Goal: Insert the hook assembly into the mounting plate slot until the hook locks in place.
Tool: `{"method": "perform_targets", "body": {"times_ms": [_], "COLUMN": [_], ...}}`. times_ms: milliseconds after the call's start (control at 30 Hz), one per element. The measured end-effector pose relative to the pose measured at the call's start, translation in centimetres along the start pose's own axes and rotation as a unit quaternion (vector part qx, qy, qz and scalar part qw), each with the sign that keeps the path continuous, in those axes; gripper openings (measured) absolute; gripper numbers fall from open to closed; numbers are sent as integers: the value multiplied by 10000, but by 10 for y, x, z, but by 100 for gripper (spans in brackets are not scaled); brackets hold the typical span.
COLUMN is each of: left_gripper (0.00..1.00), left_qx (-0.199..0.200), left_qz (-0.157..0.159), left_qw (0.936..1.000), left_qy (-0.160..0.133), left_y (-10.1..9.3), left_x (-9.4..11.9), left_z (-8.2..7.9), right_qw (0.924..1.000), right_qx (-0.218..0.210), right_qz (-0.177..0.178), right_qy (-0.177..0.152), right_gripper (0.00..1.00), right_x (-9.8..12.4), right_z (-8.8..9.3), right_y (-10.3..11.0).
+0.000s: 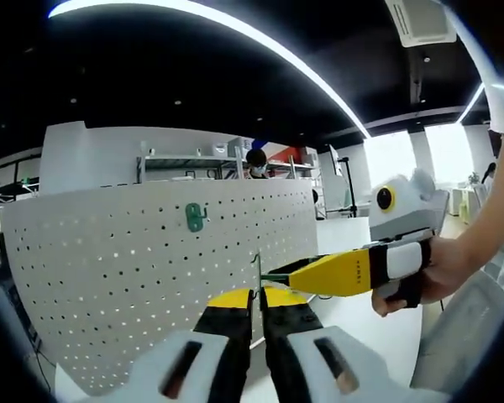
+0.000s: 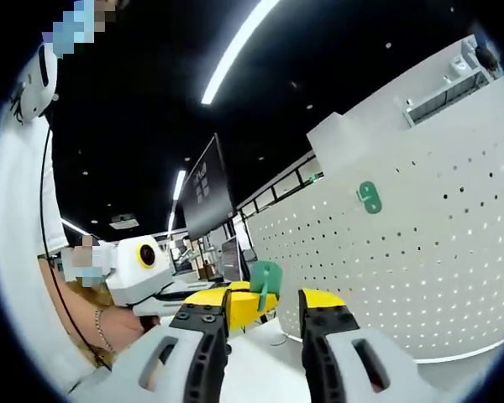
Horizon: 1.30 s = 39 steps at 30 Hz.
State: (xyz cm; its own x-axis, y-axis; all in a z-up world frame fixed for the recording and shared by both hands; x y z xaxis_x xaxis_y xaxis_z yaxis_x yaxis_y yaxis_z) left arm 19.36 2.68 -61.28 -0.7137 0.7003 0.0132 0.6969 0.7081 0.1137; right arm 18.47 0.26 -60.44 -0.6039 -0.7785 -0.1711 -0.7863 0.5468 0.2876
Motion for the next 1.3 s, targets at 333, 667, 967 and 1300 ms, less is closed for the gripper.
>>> {"method": "perform_targets", "body": {"times_ms": [333, 667, 967, 1300], "left_gripper": [4, 4, 4, 4], "left_qx": [22, 48, 66, 75], "left_qz": [-6, -23, -38, -35], "left_qw": [10000, 10000, 10000, 10000], "left_qy": [19, 15, 15, 23], "left_y": [-1, -3, -3, -3], "left_x": [1, 2, 2, 1], "left_z": [1, 1, 2, 3], "right_qw": [10000, 9999, 9998, 9993], "right_qx": [-24, -125, -169, -328], "right_qz": [6, -17, 62, 140], "right_qy": [-8, 1, -14, -56], "right_gripper": [17, 9, 3, 1], "right_x": [-2, -5, -6, -5], "right_z": [1, 1, 1, 2], "right_y": [1, 3, 3, 1]}}
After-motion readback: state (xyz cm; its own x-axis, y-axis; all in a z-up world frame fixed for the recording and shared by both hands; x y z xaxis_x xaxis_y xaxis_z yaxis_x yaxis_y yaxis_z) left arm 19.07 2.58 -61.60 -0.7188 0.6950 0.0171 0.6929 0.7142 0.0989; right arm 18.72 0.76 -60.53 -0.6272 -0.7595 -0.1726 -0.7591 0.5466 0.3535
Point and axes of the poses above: the point that each gripper's makers call its tool centre point, and the gripper's own axes: x roughly backward along the fingers, y roughly to its left, z roughly out of its underside, the point moved 1 cm from there along x, roughly backward along the fingers, and after that the axes turned 1 degree about z, right-handed, at the moved point
